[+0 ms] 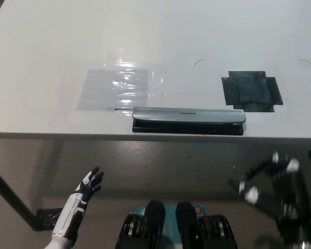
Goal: The paper pin puncher is placed at the center of the table and close to the robot and the robot uses its right fist to press on the paper pin puncher
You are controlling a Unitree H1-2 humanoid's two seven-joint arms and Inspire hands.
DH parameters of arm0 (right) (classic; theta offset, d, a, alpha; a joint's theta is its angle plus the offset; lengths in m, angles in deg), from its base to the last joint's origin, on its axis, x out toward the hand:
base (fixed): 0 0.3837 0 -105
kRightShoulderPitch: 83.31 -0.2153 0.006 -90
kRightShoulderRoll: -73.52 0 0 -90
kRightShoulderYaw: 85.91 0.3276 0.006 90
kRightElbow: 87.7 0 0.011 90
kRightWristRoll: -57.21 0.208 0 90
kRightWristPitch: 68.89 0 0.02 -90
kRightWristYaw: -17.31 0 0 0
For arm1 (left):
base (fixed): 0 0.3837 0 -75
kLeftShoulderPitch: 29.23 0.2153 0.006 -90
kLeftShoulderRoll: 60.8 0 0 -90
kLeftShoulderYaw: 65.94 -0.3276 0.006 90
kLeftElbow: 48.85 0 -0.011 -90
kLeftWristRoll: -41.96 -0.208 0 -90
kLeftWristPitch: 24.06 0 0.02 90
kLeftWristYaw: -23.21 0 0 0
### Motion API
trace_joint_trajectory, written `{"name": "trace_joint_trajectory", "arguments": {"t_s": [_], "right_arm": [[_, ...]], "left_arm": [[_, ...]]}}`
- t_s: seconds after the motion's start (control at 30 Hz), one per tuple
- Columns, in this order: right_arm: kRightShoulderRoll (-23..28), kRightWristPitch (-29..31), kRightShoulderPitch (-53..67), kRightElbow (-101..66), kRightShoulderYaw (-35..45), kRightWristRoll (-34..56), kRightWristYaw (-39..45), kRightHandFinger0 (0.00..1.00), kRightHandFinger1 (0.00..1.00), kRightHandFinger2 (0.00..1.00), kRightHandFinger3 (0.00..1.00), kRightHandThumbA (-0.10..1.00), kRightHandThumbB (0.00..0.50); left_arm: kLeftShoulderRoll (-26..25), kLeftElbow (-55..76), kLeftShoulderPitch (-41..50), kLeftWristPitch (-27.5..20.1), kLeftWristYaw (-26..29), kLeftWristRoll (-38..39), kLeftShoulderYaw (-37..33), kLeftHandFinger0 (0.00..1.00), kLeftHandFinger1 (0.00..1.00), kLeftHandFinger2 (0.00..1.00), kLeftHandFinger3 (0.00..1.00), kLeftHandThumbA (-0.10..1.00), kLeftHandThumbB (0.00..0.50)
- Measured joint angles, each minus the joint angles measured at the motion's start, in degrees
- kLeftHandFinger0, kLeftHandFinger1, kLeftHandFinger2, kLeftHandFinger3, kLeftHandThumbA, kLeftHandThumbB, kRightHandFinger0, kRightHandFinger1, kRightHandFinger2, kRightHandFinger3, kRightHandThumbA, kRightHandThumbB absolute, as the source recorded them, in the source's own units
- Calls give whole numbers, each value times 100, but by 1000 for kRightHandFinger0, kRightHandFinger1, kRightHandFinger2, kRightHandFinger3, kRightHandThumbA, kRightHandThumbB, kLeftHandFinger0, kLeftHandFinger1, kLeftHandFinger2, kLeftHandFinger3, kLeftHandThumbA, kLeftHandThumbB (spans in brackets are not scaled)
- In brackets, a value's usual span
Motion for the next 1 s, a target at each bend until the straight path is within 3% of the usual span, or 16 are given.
{"name": "trace_joint_trajectory", "arguments": {"t_s": [0.07, 0.2, 0.37, 0.47, 0.6, 0.7, 0.9, 0.93, 1.0], "right_arm": [[22, -278, -427, -272, -10, 68, 2, 0, 0, 0, 0, 1000, 148], [18, -701, -1352, -375, -23, 107, -1, 12, 0, 0, 0, 1000, 145], [-99, -1205, -2569, 53, -38, 142, -39, 0, 0, 0, 0, 1000, 205], [-219, -1346, -3039, 519, -61, 136, -65, 0, 0, 0, 0, 1000, 178], [-370, -1370, -3427, 1258, -62, 139, -82, 0, 0, 5, 0, 1000, 220], [-463, -1361, -3677, 2014, -22, 150, -114, 0, 0, 4, 1, 1000, 217], [-555, -1310, -3907, 3063, 75, 201, -153, 52, 27, 130, 51, 1000, 203], [-567, -1291, -3931, 3290, 89, 205, -161, 16, 21, 145, 57, 1000, 192], [-577, -1218, -3949, 3631, 97, 202, -169, 44, 109, 284, 134, 1000, 188]], "left_arm": [[0, -4, -1, -17, 0, -3, 0, 1000, 1000, 1000, 1000, 1000, 221], [0, -9, -3, -21, 1, -7, 0, 1000, 1000, 1000, 1000, 1000, 230], [-1, -8, -39, -28, 1, -11, 4, 1000, 1000, 1000, 1000, 1000, 234], [-3, -6, -86, -37, 0, -13, 5, 1000, 1000, 1000, 1000, 1000, 247], [-3, -4, -114, -39, 0, -10, 5, 1000, 1000, 1000, 1000, 1000, 245], [-6, 2, -123, -39, -1, -9, 5, 1000, 1000, 1000, 1000, 1000, 252], [-13, 17, -137, -38, -2, -3, 7, 1000, 1000, 1000, 1000, 1000, 266], [-14, 23, -146, -37, -2, -1, 8, 1000, 1000, 1000, 1000, 1000, 262], [-14, 23, -159, -37, -2, -1, 8, 1000, 1000, 1000, 1000, 1000, 266]]}}
